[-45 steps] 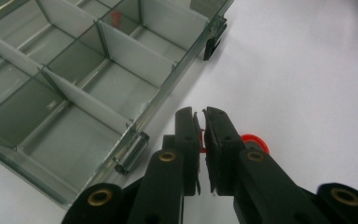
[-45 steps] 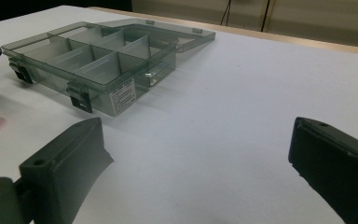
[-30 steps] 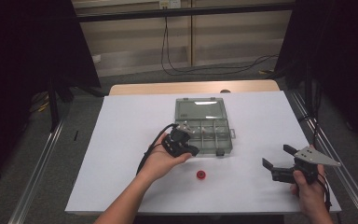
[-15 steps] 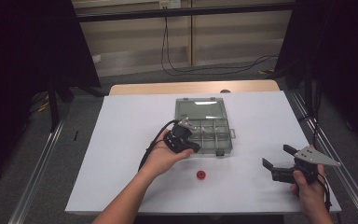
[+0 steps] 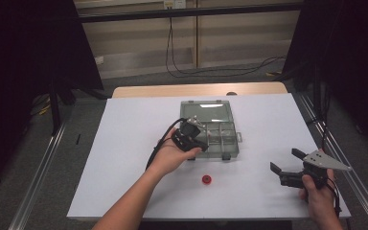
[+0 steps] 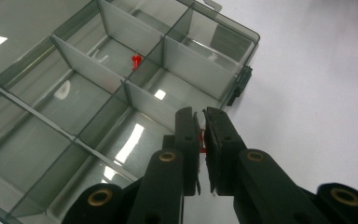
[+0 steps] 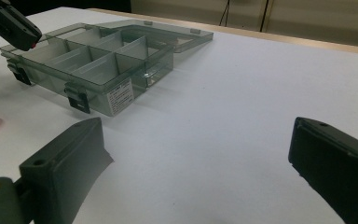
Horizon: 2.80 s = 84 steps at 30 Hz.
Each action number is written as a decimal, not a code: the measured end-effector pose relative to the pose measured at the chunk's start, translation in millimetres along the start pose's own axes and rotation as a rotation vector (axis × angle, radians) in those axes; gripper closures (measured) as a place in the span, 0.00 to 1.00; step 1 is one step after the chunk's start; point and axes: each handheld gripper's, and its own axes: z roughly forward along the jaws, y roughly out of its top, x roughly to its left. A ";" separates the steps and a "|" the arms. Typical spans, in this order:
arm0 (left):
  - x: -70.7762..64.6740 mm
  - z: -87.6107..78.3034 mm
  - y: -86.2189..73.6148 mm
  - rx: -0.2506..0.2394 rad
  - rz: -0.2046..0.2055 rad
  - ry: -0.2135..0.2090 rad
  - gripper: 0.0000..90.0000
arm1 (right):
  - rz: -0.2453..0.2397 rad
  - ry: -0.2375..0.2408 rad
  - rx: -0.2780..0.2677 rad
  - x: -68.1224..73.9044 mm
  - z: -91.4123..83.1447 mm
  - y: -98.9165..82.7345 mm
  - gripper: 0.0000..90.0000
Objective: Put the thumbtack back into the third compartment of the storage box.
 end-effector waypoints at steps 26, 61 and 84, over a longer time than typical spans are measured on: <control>12.1 9.4 15.4 -0.016 -0.020 0.006 0.94 | 0.004 -0.001 -0.002 -1.5 -1.1 -0.2 0.04; 25.5 23.3 35.1 0.008 -0.032 0.027 0.94 | 0.006 -0.002 -0.008 -3.6 -2.3 -0.1 0.04; 37.6 40.7 45.3 0.003 -0.068 0.064 0.93 | 0.018 -0.001 -0.011 -5.4 -3.3 -0.6 0.04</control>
